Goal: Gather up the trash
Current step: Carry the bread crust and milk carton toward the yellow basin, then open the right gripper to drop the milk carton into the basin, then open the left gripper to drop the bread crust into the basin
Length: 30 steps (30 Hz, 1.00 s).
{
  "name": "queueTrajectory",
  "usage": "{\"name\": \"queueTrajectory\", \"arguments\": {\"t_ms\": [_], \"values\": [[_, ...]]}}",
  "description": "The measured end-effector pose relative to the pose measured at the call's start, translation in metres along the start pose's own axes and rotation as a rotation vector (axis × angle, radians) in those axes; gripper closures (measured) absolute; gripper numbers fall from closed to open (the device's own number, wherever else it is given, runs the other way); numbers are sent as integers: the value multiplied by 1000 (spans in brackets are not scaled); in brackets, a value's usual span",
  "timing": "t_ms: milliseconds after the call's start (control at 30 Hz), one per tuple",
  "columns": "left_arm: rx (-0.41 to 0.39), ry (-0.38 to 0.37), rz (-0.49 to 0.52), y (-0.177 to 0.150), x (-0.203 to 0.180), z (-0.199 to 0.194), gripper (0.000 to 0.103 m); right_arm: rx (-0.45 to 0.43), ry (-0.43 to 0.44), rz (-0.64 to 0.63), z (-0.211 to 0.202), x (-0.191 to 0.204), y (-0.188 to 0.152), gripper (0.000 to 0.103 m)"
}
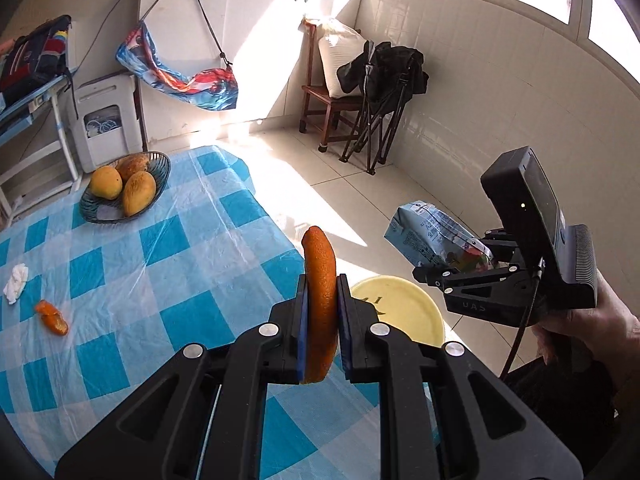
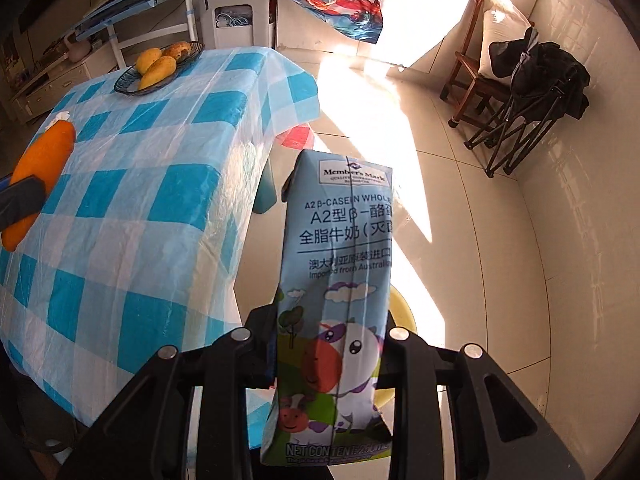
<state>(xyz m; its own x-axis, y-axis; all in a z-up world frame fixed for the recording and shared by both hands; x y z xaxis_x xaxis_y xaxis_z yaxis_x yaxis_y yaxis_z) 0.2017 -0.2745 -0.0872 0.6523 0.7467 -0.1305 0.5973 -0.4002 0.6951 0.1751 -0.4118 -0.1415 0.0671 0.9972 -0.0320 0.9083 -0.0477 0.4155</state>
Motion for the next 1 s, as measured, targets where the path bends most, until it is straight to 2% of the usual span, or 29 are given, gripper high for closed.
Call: {"name": "queueTrajectory", "arguments": {"t_ms": [100,300,433,533,633,767,800,900,1000], "values": [[27,-13,1,0,-10,17,90,81,7,24,26,-15,-7,73],[74,-45,4,2,-32,52,90,143,21,73,49,-39,-18,72],[105,-62,3,1,-48,72,90,152,27,104,51,-48,-23,53],[129,-76,2,0,-60,84,90,67,-27,166,27,-68,-15,52],[156,-92,14,1,-75,97,90,-84,-63,254,-10,-89,-9,45],[216,-124,40,0,-97,117,89,-257,-141,252,-52,-93,-2,32],[235,-133,49,-1,-102,122,88,-288,-159,242,-59,-91,-1,32],[273,-140,80,-2,-116,132,78,-340,-195,214,-70,-86,2,28],[262,-128,106,-2,-122,129,68,-328,-193,199,-63,-85,5,27]]}}
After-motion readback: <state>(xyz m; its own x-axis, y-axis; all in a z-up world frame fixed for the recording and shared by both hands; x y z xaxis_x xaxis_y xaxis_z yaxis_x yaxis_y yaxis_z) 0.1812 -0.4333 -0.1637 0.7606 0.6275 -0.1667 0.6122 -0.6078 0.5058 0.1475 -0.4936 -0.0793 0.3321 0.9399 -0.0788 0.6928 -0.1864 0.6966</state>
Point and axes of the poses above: each gripper's, at about its wrist camera, not at the fingertips, and z roughly the way its jaws point, x to its left, y to its top, the point moved 5 cm from there along z, roughly the way its jaws point, and after that the axes turned 3 degrees about y, right-handed, at the moved point
